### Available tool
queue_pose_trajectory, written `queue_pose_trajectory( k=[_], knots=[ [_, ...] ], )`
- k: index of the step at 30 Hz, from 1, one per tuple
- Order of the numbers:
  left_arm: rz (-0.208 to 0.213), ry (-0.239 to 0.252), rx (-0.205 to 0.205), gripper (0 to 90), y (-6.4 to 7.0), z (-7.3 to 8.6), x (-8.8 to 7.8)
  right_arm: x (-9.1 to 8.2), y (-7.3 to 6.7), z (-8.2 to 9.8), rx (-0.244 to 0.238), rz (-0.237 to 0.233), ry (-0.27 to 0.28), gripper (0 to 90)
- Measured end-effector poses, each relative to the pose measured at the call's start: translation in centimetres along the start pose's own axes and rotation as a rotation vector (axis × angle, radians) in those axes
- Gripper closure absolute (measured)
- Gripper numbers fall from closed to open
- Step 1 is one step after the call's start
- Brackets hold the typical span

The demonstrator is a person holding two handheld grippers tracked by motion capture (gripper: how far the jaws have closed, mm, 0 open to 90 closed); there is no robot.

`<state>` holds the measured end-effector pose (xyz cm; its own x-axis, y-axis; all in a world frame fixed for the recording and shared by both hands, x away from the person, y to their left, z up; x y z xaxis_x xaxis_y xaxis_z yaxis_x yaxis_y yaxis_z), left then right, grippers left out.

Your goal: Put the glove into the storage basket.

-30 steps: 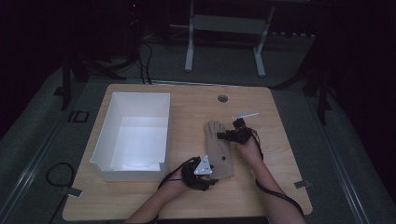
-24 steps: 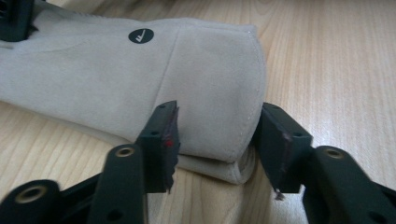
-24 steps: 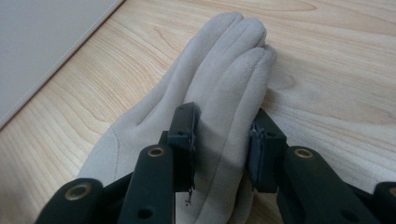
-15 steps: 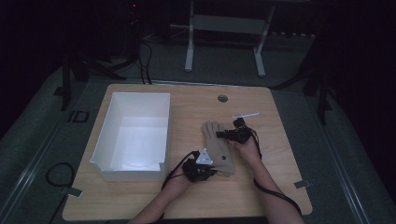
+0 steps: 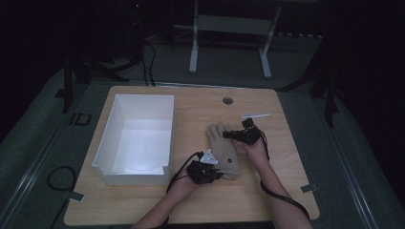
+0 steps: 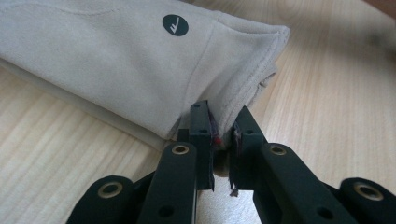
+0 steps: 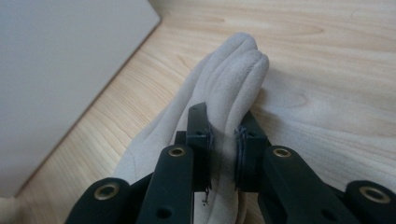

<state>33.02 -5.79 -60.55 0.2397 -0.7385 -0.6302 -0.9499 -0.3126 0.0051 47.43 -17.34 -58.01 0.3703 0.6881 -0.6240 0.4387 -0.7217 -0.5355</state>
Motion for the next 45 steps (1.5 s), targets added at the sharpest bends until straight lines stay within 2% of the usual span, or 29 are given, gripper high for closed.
queue_pose_trajectory(
  k=[6,10,15,19,28,30,32,35,39,40,45],
  knots=[
    [-0.014,0.014,0.011,82.5,0.1,-1.6,-1.3,-1.4,-0.6,-1.0,0.007,-0.024,0.035,79.8],
    [-0.025,0.009,0.043,82.4,0.3,-2.9,-2.2,-2.6,-1.2,-1.7,0.001,-0.032,0.054,80.5],
    [-0.029,0.024,0.054,82.4,0.4,-4.2,-3.3,-4.0,-1.9,-2.6,0.005,-0.052,0.077,81.1],
    [-0.04,0.032,0.052,82.4,0.3,-5.2,-4.4,-5.1,-2.9,-3.5,-0.006,-0.067,0.095,81.5],
    [-0.084,0.021,0.077,82.3,-0.3,-7.2,-7.3,-7.0,-5.4,-5.9,-0.027,-0.09,0.136,81.4],
    [-0.092,0.014,0.084,82.3,-0.5,-7.5,-8.2,-7.2,-6.0,-6.3,-0.034,-0.094,0.142,81.4],
    [-0.081,0.031,0.06,82.3,-0.6,-7.8,-8.7,-7.3,-6.6,-6.8,-0.036,-0.101,0.144,81.4],
    [-0.109,0.009,0.09,82.3,-0.4,-7.9,-9.5,-7.2,-7.5,-7.2,-0.046,-0.111,0.142,81.4],
    [-0.118,0.016,0.083,82.3,-0.4,-8.1,-10.6,-7.1,-8.4,-7.5,-0.055,-0.125,0.147,81.5],
    [-0.123,0.016,0.079,82.3,-0.7,-8.2,-11.3,-7.1,-8.6,-7.7,-0.054,-0.129,0.151,81.4],
    [-0.149,0.015,0.075,82.3,-1.3,-8.0,-13.0,-7.0,-10.6,-8.7,-0.077,-0.143,0.163,81.5]
  ],
)
Point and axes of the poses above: each handheld gripper's, and its own axes: x roughly forward along the jaws, z roughly out of its underside, y roughly to its right, the point moved 7 cm from there along x, roughly forward along the jaws, and after that the axes turned 13 degrees about x, right-handed, at the moved point
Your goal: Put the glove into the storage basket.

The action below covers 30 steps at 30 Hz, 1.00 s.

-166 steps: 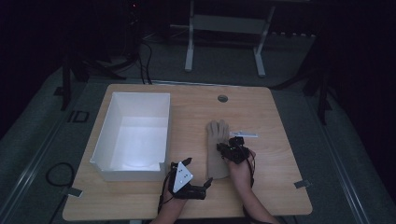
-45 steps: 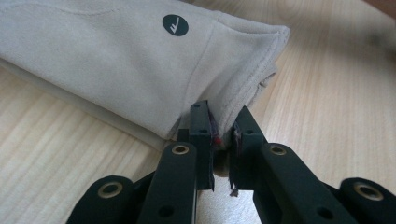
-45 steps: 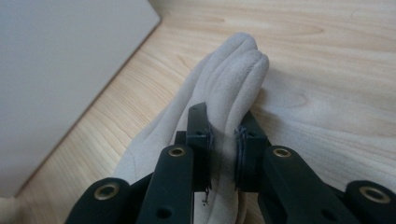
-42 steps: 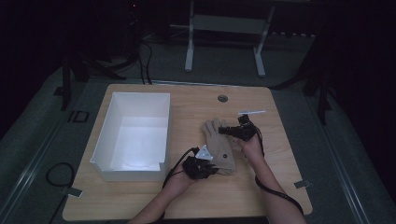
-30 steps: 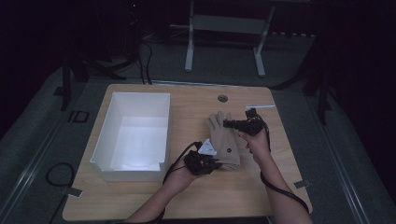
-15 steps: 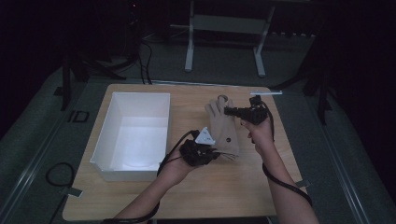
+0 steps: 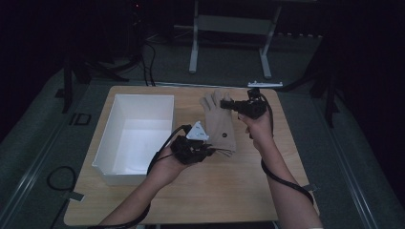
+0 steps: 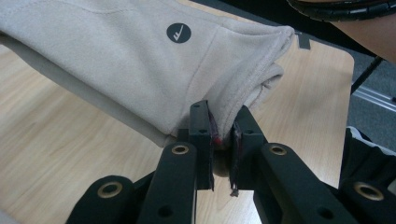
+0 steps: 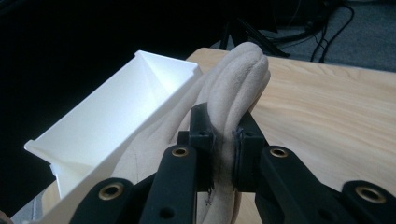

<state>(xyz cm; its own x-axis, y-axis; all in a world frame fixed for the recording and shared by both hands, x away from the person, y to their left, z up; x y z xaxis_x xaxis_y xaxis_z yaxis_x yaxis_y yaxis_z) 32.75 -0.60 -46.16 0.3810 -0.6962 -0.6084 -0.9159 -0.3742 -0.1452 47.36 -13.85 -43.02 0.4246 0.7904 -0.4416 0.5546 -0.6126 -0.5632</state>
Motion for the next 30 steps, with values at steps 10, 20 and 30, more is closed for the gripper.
queue_pose_trajectory(
  k=[10,20,30],
  knots=[
    [-0.051,0.0,-0.019,82.3,-1.5,1.1,-2.9,2.0,-3.0,-1.7,-0.026,-0.033,-0.005,81.5],
    [-0.107,0.005,-0.026,82.4,-2.6,2.7,-5.9,4.5,-5.9,-2.6,-0.052,-0.064,-0.02,81.4],
    [-0.153,-0.007,-0.066,82.4,-3.6,5.4,-8.9,7.7,-8.7,-2.7,-0.084,-0.077,-0.047,81.4]
  ],
)
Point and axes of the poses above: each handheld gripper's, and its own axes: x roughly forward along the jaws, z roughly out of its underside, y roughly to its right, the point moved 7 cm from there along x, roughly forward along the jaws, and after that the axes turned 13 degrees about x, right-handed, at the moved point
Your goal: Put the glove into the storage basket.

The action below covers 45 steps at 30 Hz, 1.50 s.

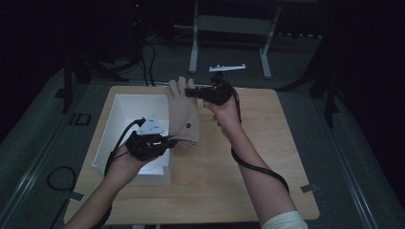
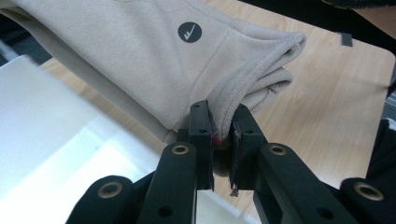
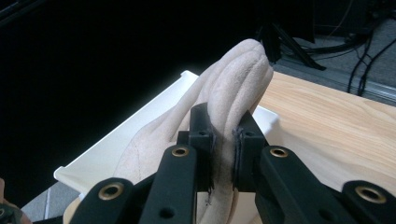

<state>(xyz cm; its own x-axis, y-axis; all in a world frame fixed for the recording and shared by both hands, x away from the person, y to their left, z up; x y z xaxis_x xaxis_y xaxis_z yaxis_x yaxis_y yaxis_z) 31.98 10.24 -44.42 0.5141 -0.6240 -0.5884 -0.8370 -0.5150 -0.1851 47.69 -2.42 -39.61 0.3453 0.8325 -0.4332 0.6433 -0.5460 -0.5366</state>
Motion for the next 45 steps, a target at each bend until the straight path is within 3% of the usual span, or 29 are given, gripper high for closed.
queue_pose_trajectory(
  k=[12,26,31,40,45],
  knots=[
    [-0.051,-0.026,-0.063,82.4,-1.9,4.3,-3.1,5.4,-3.4,0.2,-0.031,-0.029,-0.045,81.4],
    [-0.09,-0.053,-0.149,82.4,-3.4,9.1,-5.4,10.8,-5.9,1.3,-0.048,-0.059,-0.107,81.5],
    [-0.109,-0.087,-0.149,82.4,-3.1,9.9,-4.8,12.1,-5.3,2.1,-0.037,-0.042,-0.127,81.5],
    [-0.143,-0.146,-0.185,82.3,-1.9,11.1,-1.9,14.1,-3.1,4.1,-0.003,-0.011,-0.18,81.5],
    [-0.188,-0.194,-0.214,82.2,-1.6,12.2,0.0,14.7,-1.7,5.0,0.0,0.029,-0.207,81.4]
  ],
)
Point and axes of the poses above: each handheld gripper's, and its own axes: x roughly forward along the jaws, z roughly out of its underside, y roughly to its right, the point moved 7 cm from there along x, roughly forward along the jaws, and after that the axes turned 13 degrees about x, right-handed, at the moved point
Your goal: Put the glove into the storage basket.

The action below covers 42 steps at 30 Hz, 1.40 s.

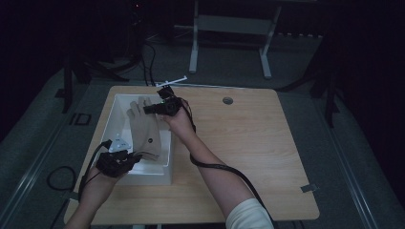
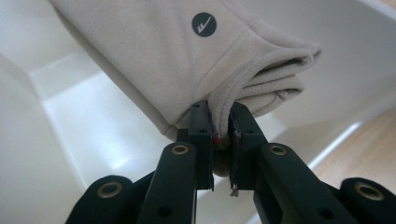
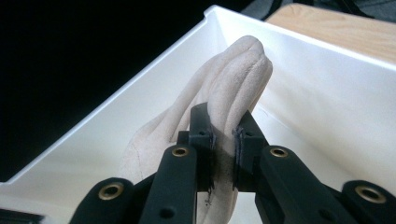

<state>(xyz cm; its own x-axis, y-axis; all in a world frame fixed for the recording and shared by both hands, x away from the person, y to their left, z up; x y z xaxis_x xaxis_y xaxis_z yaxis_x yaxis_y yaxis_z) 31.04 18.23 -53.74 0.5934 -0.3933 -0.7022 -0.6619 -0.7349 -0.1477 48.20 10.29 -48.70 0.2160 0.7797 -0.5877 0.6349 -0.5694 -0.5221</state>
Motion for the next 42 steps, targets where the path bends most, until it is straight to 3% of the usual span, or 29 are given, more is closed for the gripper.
queue_pose_trajectory(
  k=[4,9,11,14,18,24,26,29,33,36,39,42],
  knots=[
    [0.004,-0.019,-0.014,82.2,0.0,0.5,0.8,0.7,0.4,0.5,-0.026,0.042,-0.026,81.4],
    [0.005,-0.032,-0.028,82.1,-0.5,1.1,1.0,1.0,0.4,0.6,-0.039,0.057,-0.05,80.8],
    [0.03,-0.053,-0.029,79.3,-0.7,1.4,1.3,1.3,0.3,0.6,-0.037,0.06,-0.081,72.0],
    [0.025,-0.072,-0.014,66.4,-0.5,1.3,1.6,1.3,0.2,0.5,-0.046,0.06,-0.078,61.0],
    [-0.004,-0.061,-0.04,53.5,-0.7,1.0,1.5,1.0,0.0,0.5,-0.045,0.051,-0.061,50.2],
    [-0.03,0.034,-0.089,34.5,-0.7,-0.5,0.5,0.3,-0.3,0.6,-0.061,0.038,-0.052,39.7],
    [-0.046,0.06,-0.109,23.9,-0.9,-1.0,0.2,0.0,-0.5,0.6,-0.065,0.031,-0.042,37.3],
    [-0.075,0.076,-0.1,15.8,-0.9,-1.4,0.0,-0.6,-1.0,0.7,-0.072,0.007,-0.025,32.1],
    [-0.069,0.119,-0.103,15.1,-0.7,-1.9,-0.3,-1.3,-1.7,1.0,-0.105,-0.038,-0.025,21.6],
    [-0.077,0.154,-0.116,15.1,-0.7,-2.2,-0.6,-2.0,-2.2,1.2,-0.123,-0.062,-0.011,19.1],
    [-0.048,0.193,-0.143,15.1,-0.3,-2.7,-1.1,-3.0,-2.7,1.4,-0.161,-0.084,0.005,16.4],
    [-0.034,0.209,-0.137,15.1,0.1,-3.3,-1.4,-4.2,-2.8,1.6,-0.206,-0.068,0.014,16.3]
  ],
)
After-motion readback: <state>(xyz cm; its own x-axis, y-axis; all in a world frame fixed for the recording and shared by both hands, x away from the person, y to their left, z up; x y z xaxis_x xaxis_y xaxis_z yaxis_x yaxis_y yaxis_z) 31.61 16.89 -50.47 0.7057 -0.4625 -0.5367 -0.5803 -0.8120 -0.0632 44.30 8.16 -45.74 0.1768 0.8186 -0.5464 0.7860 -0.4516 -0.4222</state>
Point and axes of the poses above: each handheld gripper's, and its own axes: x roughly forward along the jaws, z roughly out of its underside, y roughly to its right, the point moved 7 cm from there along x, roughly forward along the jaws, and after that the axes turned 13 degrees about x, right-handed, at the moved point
